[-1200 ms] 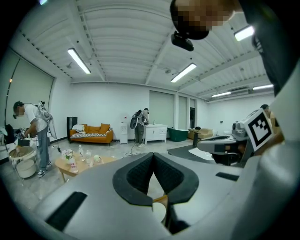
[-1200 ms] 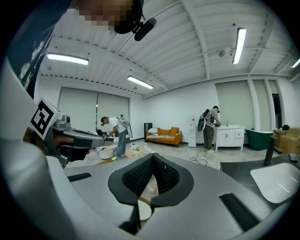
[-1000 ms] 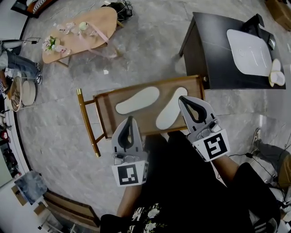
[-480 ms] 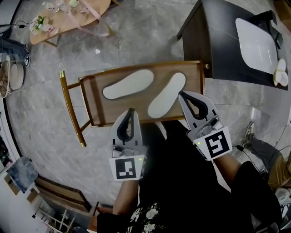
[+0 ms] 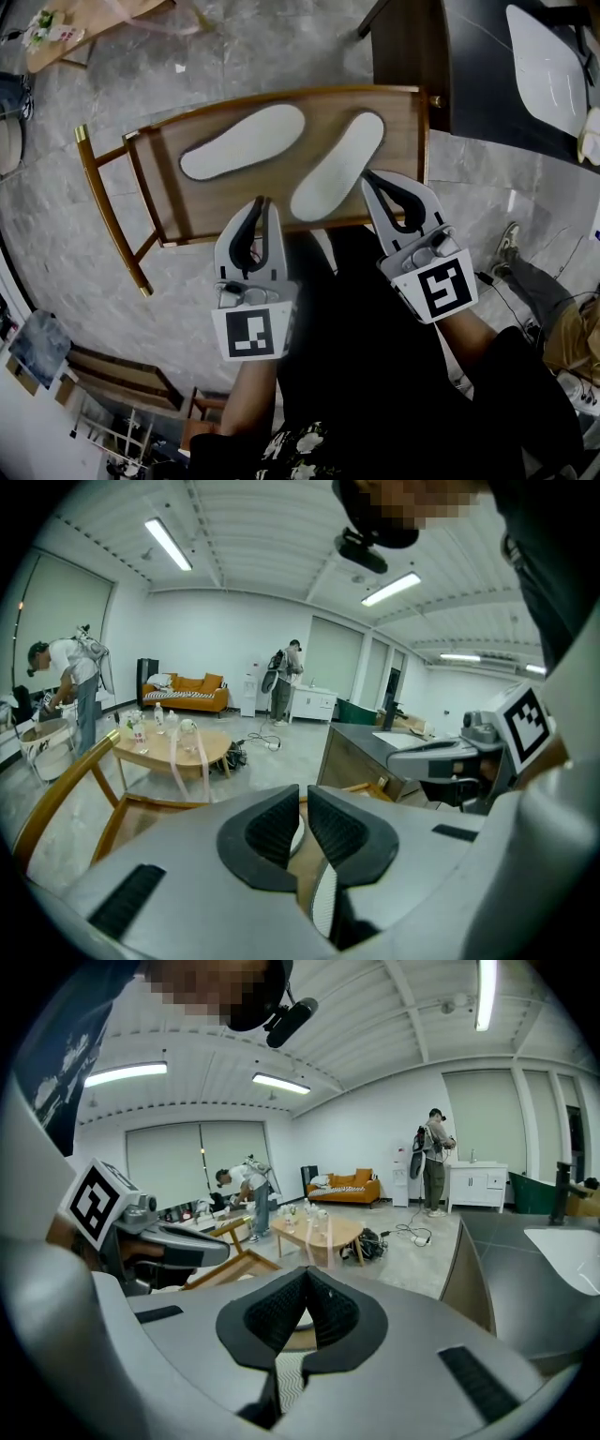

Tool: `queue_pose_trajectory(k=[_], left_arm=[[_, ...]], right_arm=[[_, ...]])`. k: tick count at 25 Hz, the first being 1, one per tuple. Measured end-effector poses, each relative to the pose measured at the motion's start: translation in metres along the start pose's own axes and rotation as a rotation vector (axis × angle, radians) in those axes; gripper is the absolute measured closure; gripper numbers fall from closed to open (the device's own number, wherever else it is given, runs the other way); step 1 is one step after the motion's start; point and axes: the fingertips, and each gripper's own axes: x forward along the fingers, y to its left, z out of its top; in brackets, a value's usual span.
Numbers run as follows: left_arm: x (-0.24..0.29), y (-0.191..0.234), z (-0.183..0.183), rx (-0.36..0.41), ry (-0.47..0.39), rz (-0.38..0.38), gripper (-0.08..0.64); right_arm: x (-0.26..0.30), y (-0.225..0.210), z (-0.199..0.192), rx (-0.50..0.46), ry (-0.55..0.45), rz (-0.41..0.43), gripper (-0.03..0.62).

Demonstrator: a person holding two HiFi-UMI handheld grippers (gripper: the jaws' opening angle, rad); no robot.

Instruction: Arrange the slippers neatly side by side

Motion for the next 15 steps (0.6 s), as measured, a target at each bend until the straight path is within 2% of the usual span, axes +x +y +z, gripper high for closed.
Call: queue_pose_trajectory(k=[1,2,8,11,15], left_arm=[[0.004,0.001,-0.002,-0.004,0.008,-0.001,0.548],[0.008,0.001,-0.004,-0.006,0.016,-0.002,0.507],[0.025,0.002,-0.025,-0.007,0.064,-0.032,0.49],[0.032,-0.002,-0.047,-0.035,0.122,-0.067,0.447],[0.04,-0.01,-0.078,-0.037,0.188,-0.097,0.442]], right_arm=[[0.002,-0.002,-0.004,0.006,0.009,-0.001,0.594],[0.004,-0.004,-0.008,0.012,0.016,-0.004,0.594],[0.011,-0.012,-0.022,0.017,0.007,-0.018,0.594],[0.01,-0.011,-0.033,0.033,0.033,-0.026,0.594],[0.005,-0.009,-0.042,0.033,0.049,-0.026,0.594]])
